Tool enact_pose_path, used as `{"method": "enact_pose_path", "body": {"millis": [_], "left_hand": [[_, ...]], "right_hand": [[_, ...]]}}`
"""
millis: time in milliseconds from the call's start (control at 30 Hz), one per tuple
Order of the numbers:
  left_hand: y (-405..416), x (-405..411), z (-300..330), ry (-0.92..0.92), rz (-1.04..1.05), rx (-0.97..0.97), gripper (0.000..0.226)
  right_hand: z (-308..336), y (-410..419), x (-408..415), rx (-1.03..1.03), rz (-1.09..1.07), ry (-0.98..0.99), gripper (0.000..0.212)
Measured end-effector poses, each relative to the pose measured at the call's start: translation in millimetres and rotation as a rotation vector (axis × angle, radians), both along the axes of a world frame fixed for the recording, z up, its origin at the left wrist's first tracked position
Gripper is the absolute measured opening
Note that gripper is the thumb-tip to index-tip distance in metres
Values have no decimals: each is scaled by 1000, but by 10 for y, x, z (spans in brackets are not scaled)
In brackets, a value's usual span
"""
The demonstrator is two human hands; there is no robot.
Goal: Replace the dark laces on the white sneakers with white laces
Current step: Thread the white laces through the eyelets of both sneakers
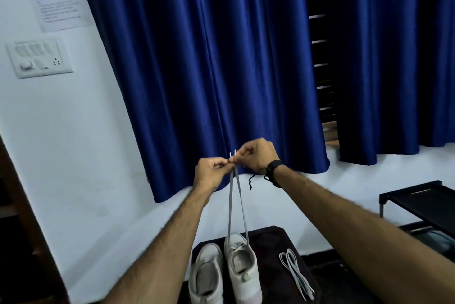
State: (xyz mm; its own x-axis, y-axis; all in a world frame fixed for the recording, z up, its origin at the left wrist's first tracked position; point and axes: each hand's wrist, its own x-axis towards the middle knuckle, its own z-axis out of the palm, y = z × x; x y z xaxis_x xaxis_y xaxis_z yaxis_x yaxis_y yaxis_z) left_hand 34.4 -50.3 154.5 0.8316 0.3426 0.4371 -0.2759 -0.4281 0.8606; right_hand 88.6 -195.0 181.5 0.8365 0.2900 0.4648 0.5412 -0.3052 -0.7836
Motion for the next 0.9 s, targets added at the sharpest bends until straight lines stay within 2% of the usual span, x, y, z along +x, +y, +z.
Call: {"method": "enact_pose_path", "body": {"millis": [200,367,433,467,567,633,733,900], "left_hand": [[-13,-43,-82,-39,-33,-248,6],[38,-22,-118,-29,-8,-350,10],[66,-9,-114,-31,-8,-380,11],[78,-7,-110,-31,-3,-387,12],[133,8,-139,-37,4,-453,13],[170,12,-159,-42,26,-507,11],[233,-24,-187,-63,85,-579,8],[475,-59,-500,12,272,-725,3]], "right_hand": [[-31,145,1,65,25,32,14],[-130,280,-20,119,24,57,15],[-203,323,-27,135,118,136,26],[-268,337,-16,121,192,198,34],[-542,375,-75,-82,406,342,32],[-720,393,-151,-181,475,414,42],[-962,399,-98,-151,428,440,47],[-1158,343,-11,-21,368,417,29]]}}
